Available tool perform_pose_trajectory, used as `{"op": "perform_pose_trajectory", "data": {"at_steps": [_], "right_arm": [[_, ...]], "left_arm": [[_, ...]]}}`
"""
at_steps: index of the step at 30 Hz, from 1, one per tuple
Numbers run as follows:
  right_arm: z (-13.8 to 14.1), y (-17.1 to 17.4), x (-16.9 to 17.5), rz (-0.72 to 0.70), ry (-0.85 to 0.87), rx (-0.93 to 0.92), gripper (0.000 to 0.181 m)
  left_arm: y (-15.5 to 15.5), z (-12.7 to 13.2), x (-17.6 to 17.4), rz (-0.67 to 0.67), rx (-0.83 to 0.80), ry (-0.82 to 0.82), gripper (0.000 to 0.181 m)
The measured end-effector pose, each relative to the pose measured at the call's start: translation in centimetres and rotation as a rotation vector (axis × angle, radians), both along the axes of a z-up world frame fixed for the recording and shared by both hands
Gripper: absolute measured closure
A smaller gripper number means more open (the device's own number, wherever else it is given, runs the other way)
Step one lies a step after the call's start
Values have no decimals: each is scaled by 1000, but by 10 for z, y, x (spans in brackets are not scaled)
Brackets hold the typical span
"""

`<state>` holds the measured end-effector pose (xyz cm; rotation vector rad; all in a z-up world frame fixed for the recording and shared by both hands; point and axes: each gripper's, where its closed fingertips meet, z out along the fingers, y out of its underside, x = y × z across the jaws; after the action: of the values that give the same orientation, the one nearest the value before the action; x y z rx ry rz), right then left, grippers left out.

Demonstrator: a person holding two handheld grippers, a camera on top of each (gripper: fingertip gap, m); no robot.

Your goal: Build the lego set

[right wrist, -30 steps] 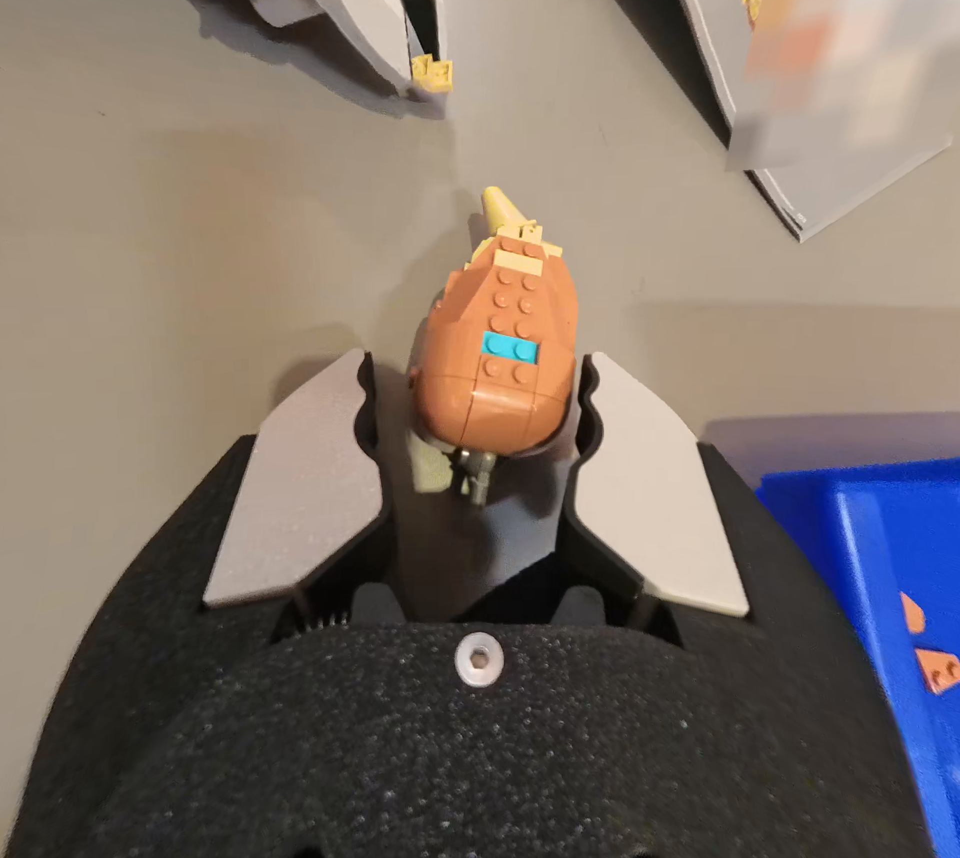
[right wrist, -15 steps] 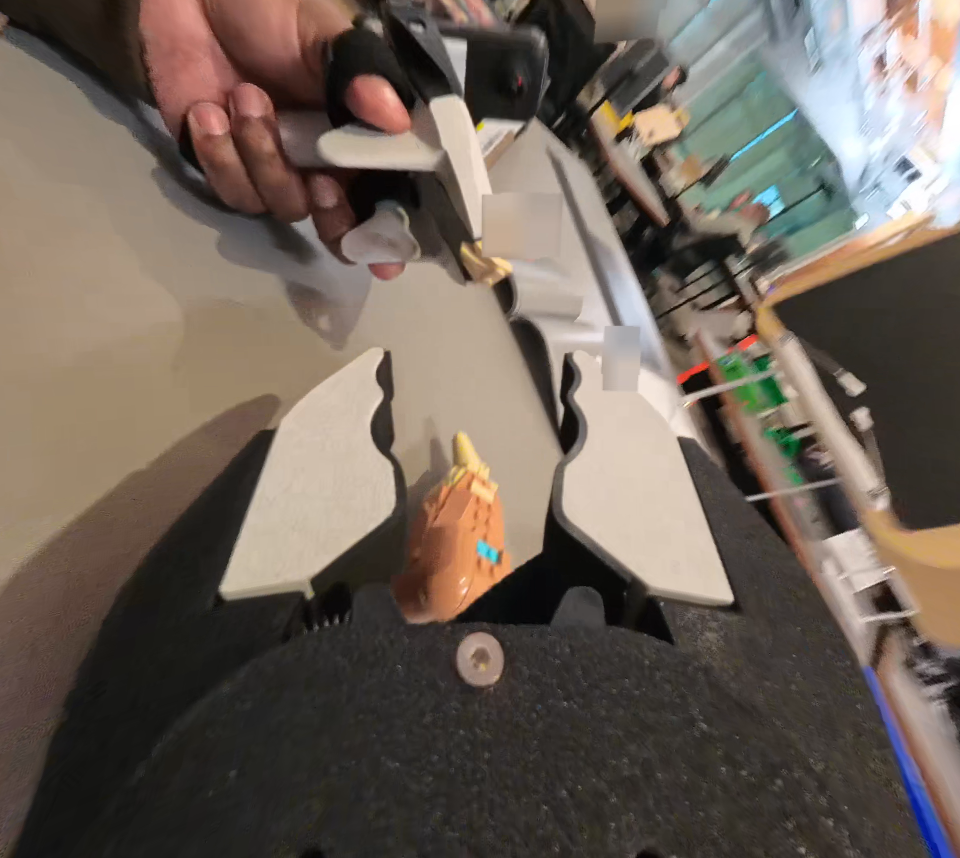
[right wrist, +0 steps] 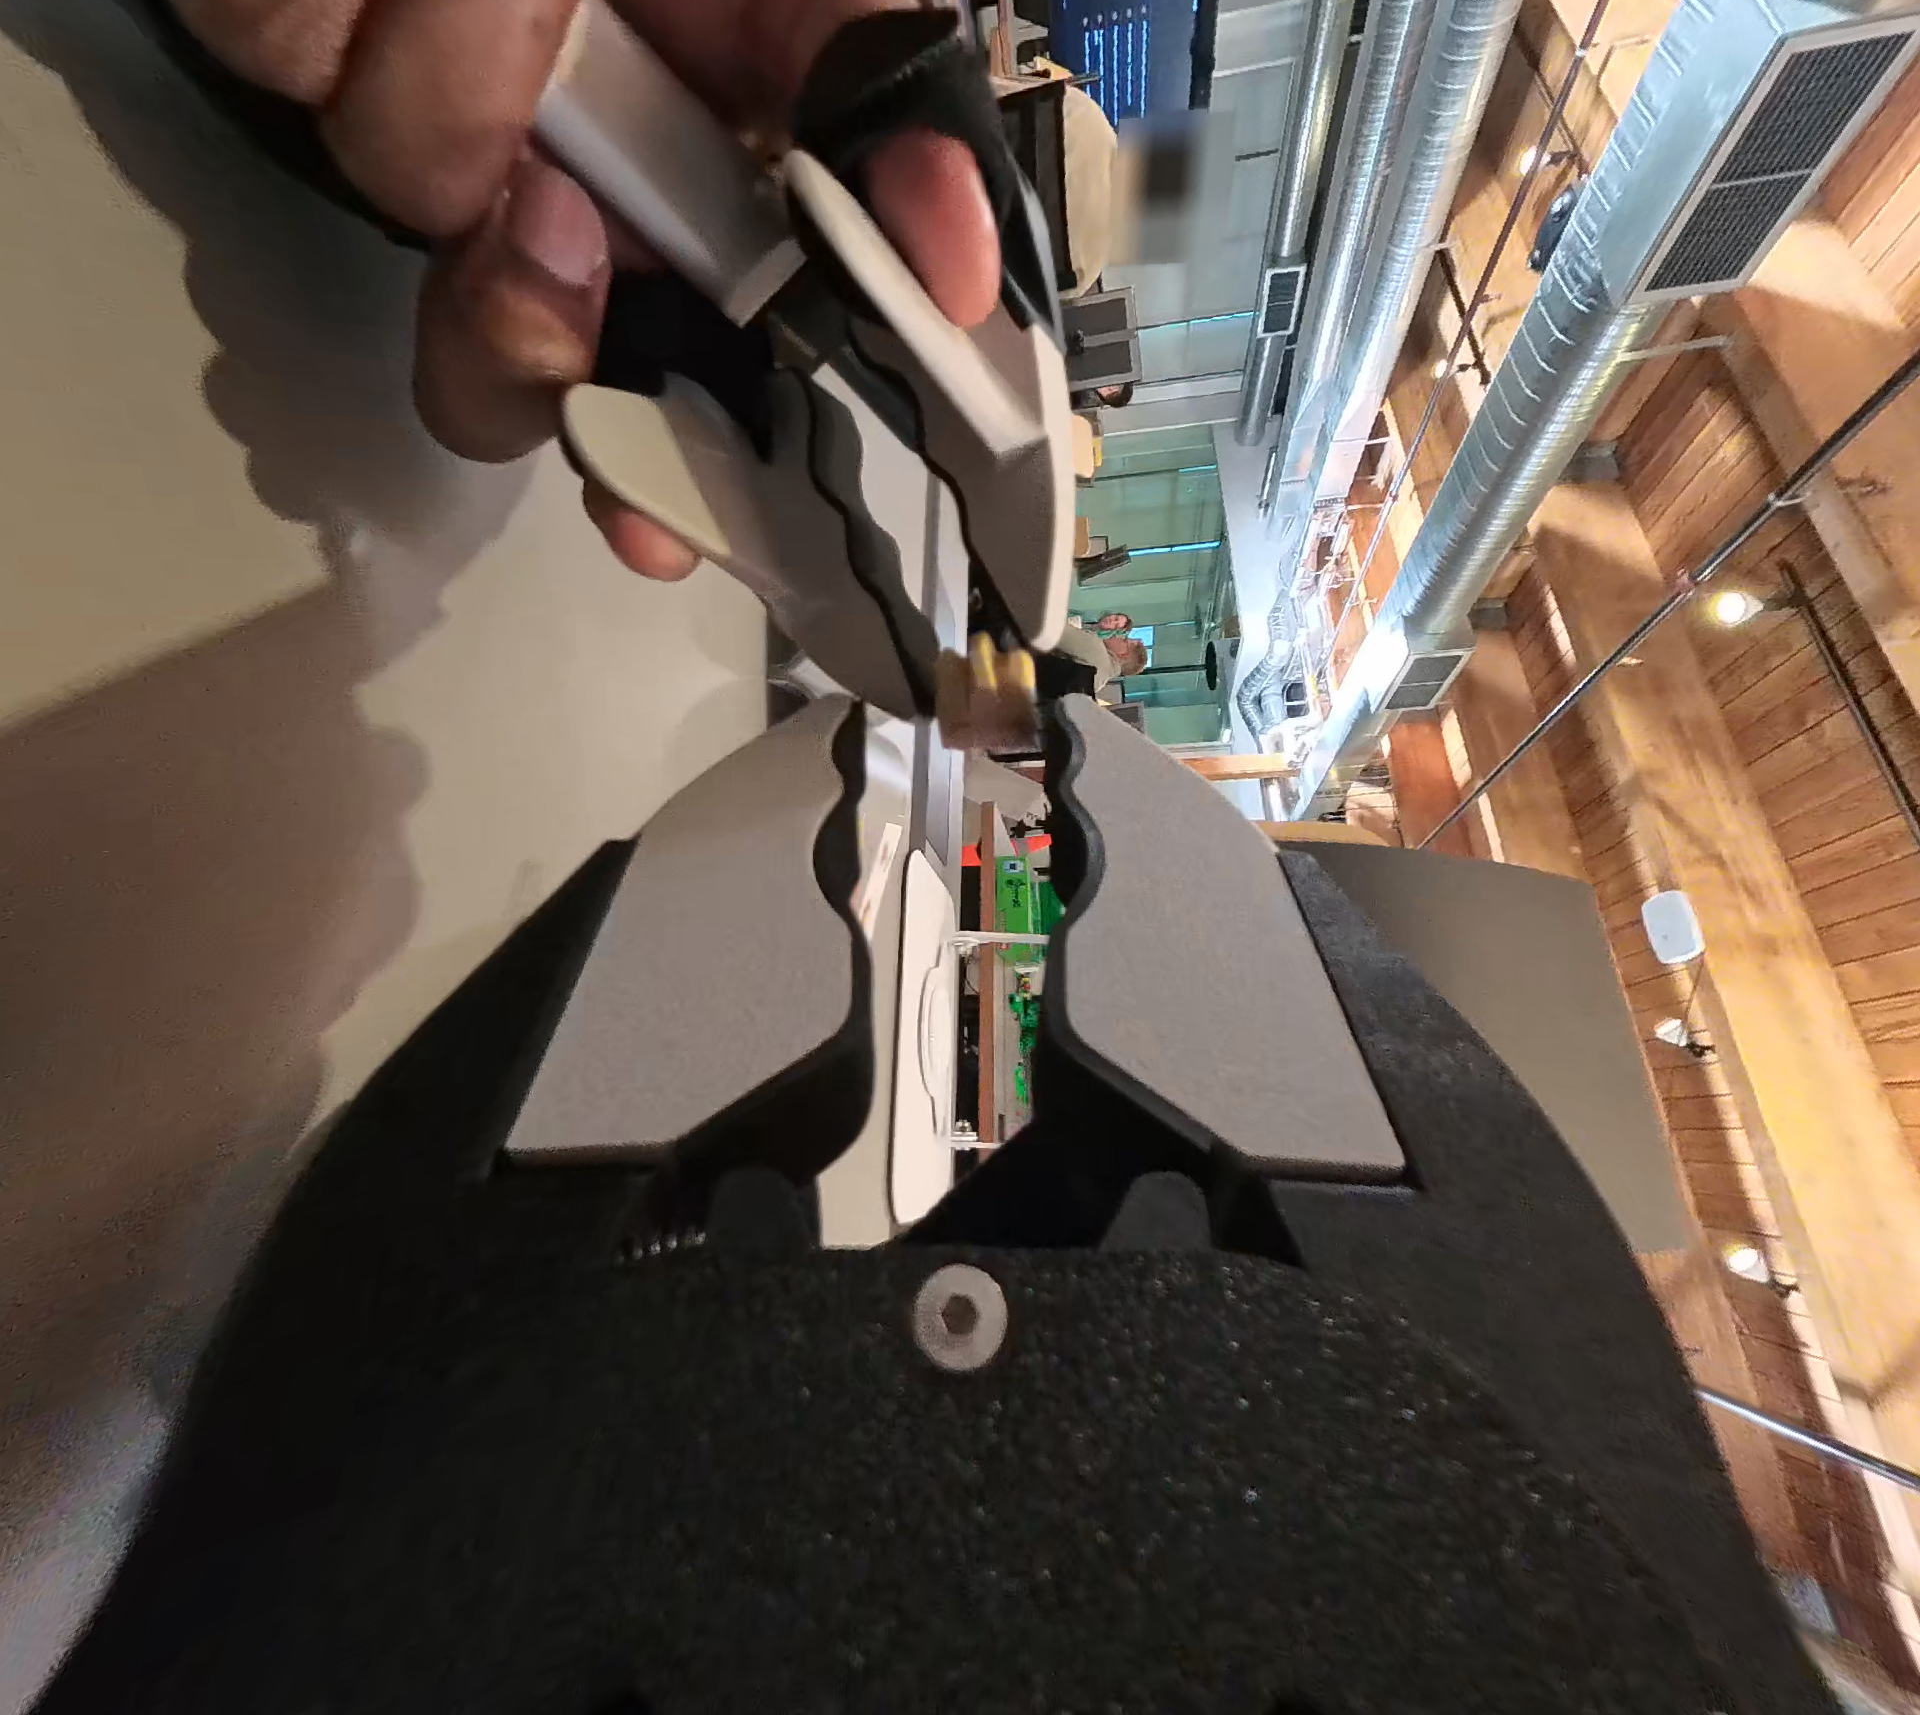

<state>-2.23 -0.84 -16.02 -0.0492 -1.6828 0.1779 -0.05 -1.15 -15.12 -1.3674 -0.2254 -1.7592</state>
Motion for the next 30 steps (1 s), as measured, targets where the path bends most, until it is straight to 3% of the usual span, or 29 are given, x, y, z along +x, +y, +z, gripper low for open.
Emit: {"op": "perform_pose_trajectory", "data": {"at_steps": [7, 15, 18, 22, 27, 30], "right_arm": [[-7, 8, -4, 7, -54, -66, 165], [-28, 6, -2, -2, -233, -224, 165], [-36, 10, 2, -44, -376, -380, 165], [-40, 9, 12, -31, -557, -602, 165], [-40, 3, 20, 18, -739, -810, 165], [-41, 2, 21, 23, -804, -859, 165]], "left_arm": [[6, -11, -12, 24, -62, 34, 167], [12, -18, -15, 113, -74, 172, 165], [9, -13, -18, 194, 55, 395, 162], [2, -15, -16, 254, 290, 880, 154], [-2, -30, -10, 199, 615, 1436, 152], [1, -34, -6, 156, 732, 1584, 152]]}}
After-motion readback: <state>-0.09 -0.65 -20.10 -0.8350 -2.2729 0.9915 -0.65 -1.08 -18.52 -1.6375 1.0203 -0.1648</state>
